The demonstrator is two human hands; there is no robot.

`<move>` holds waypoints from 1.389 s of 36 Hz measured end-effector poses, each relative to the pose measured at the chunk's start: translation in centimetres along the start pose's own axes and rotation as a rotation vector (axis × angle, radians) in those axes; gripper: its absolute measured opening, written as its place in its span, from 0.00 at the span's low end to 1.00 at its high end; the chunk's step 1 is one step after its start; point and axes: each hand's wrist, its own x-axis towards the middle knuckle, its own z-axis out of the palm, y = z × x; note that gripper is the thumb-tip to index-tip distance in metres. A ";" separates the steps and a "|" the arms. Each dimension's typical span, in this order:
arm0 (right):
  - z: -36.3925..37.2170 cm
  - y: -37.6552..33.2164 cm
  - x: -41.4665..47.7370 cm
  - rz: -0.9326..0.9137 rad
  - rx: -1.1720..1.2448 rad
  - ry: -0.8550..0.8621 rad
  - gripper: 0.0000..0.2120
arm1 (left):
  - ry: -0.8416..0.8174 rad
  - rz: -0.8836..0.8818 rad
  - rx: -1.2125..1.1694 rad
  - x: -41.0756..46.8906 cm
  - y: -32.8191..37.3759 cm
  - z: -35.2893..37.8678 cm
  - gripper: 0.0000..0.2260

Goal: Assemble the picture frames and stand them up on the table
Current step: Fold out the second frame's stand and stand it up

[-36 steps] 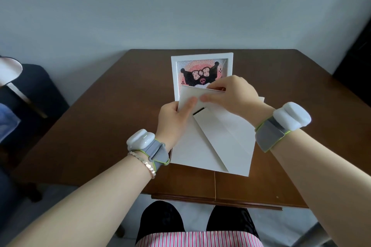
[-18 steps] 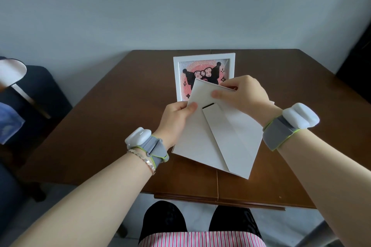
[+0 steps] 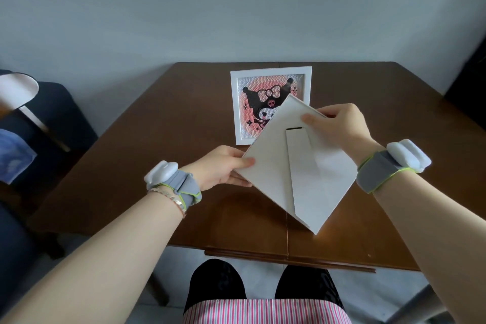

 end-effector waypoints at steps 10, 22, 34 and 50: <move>0.4 0.4 -0.5 0.082 -0.006 -0.009 0.07 | 0.086 0.067 -0.026 0.4 -0.9 0.4 0.04; 1.7 1.0 -1.8 0.290 0.320 0.113 0.13 | 0.222 -0.008 -0.455 -0.1 -2.3 4.0 0.04; 2.3 1.0 -5.9 0.459 0.894 -0.157 0.04 | 0.609 0.348 -0.555 -0.3 -0.7 3.6 0.06; 5.4 0.8 -6.3 0.360 0.958 -0.086 0.08 | 0.732 0.284 -0.545 -0.1 -1.8 3.6 0.08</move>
